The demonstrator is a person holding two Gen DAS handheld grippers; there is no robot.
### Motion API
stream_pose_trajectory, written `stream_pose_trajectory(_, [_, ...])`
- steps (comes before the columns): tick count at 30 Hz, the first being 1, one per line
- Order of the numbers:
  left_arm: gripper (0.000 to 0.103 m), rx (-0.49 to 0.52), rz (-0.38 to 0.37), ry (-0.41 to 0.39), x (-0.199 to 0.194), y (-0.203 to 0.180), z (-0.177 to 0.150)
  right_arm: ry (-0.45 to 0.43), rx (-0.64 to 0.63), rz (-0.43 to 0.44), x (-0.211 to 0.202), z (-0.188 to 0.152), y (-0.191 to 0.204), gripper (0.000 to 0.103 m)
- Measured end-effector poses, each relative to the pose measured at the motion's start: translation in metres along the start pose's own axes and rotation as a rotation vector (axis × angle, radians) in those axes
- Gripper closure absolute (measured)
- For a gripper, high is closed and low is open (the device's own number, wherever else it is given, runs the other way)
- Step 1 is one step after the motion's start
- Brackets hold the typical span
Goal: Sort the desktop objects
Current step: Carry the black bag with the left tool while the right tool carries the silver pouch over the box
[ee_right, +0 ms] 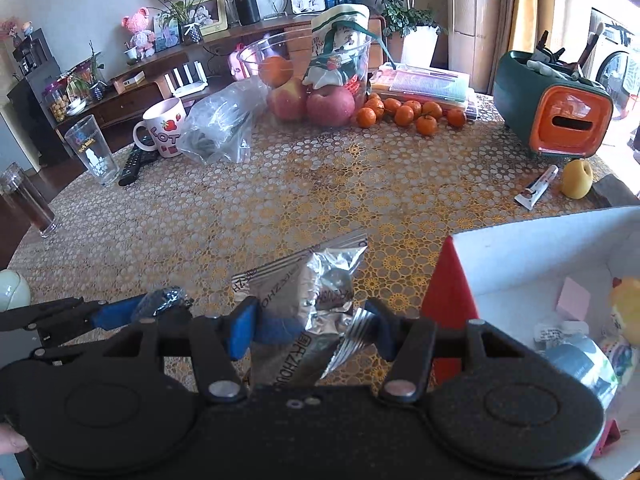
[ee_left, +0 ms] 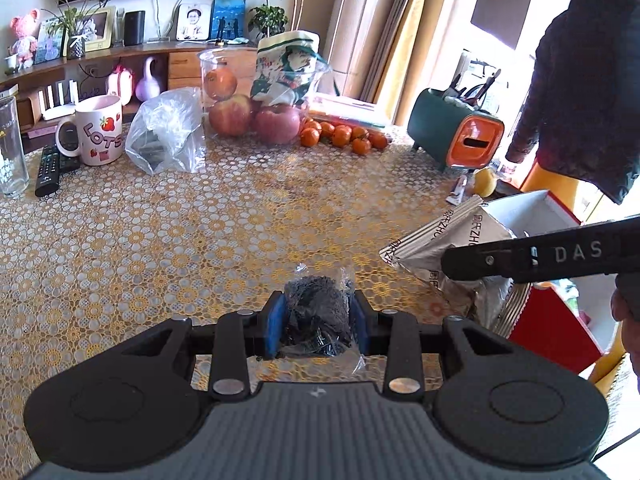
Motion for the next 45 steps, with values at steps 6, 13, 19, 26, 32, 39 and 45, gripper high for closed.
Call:
stream_pose_trajectory(6, [0.069,0.017,-0.019,-0.02,-0.026,-0.03,-0.004,-0.048,0.013,0.012,-0.043,-0.013,-0.009,0.046])
stream_pose_trajectory(13, [0.069,0.025,-0.049,-0.019,-0.042,-0.065,-0.011,-0.096,0.043,0.004,-0.082,-0.027,-0.028,0.046])
stream_pose_trajectory(19, [0.069,0.066,-0.08,-0.02,-0.048,-0.099,-0.02,-0.127,0.075,-0.019,-0.108,-0.042,-0.052,0.046])
stream_pose_trajectory(26, [0.069,0.115,-0.111,-0.013,-0.045,-0.14,-0.03,-0.147,0.117,-0.058,-0.126,-0.06,-0.085,0.046])
stream_pose_trajectory(32, [0.069,0.156,-0.127,0.006,-0.035,-0.17,-0.037,-0.153,0.161,-0.09,-0.134,-0.074,-0.117,0.046])
stream_pose_trajectory(39, [0.069,0.202,-0.137,0.034,-0.015,-0.201,-0.045,-0.154,0.206,-0.125,-0.137,-0.085,-0.152,0.046])
stream_pose_trajectory(45, [0.069,0.239,-0.149,0.054,0.002,-0.226,-0.051,-0.145,0.234,-0.157,-0.131,-0.091,-0.182,0.046])
Point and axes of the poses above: each gripper's, at about its wrist camera, not at the fingertips, and x roughly the way its jaws point, y to its left, z to its top, the point moved 8 cm from there along x, roughly the way its jaws point, and after that the axes turned 13 degrees about -x, right-handed, at the moved point
